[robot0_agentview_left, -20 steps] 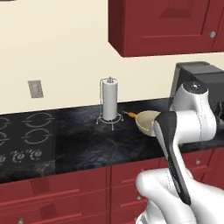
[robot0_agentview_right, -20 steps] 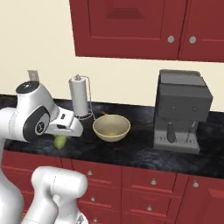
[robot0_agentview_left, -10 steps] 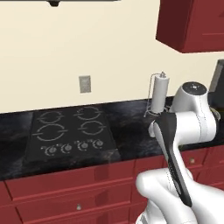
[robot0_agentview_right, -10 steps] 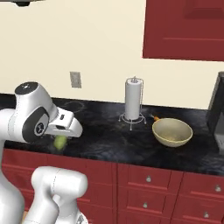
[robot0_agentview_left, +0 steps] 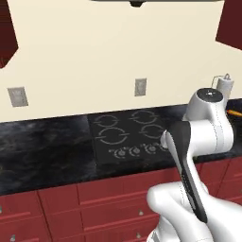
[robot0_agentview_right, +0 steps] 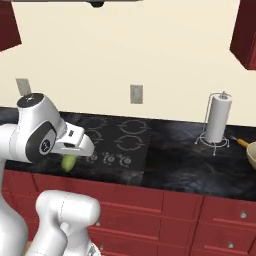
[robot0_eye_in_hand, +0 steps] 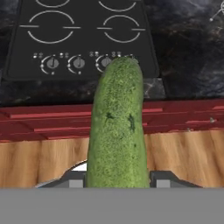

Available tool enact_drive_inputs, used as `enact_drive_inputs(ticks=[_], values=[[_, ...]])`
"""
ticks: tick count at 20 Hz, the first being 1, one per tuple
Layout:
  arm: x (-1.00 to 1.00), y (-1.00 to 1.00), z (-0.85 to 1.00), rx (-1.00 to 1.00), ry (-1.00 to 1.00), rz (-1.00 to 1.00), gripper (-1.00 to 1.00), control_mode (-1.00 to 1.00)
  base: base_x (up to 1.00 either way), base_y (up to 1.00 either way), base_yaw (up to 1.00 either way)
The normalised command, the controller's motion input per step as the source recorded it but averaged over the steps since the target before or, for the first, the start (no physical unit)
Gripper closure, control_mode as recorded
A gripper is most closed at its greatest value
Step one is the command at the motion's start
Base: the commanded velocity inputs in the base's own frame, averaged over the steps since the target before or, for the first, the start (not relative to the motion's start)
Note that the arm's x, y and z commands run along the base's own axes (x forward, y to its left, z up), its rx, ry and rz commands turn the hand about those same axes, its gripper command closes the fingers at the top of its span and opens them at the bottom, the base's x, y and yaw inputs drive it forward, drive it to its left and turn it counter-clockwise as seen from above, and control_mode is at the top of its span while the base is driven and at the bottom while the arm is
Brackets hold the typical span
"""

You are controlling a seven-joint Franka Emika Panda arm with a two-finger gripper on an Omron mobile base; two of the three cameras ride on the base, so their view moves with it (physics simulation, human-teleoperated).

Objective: Place the two vegetables and bowl onto the tray for setting up a vegetable dip station.

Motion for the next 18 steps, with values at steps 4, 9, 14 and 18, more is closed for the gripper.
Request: enact_drive_inputs(ticks=[4, 9, 14, 18], values=[[0.0, 0.0, 0.0, 0.0, 0.0, 0.0, 1.0, 1.0, 0.0, 1.0, 0.0], [0.0, 0.0, 0.0, 0.0, 0.0, 0.0, 1.0, 1.0, 0.0, 1.0, 0.0], [0.0, 0.0, 0.0, 0.0, 0.0, 0.0, 1.0, 1.0, 0.0, 1.0, 0.0], [0.0, 0.0, 0.0, 0.0, 0.0, 0.0, 1.0, 1.0, 0.03, 1.0, 0.0]])
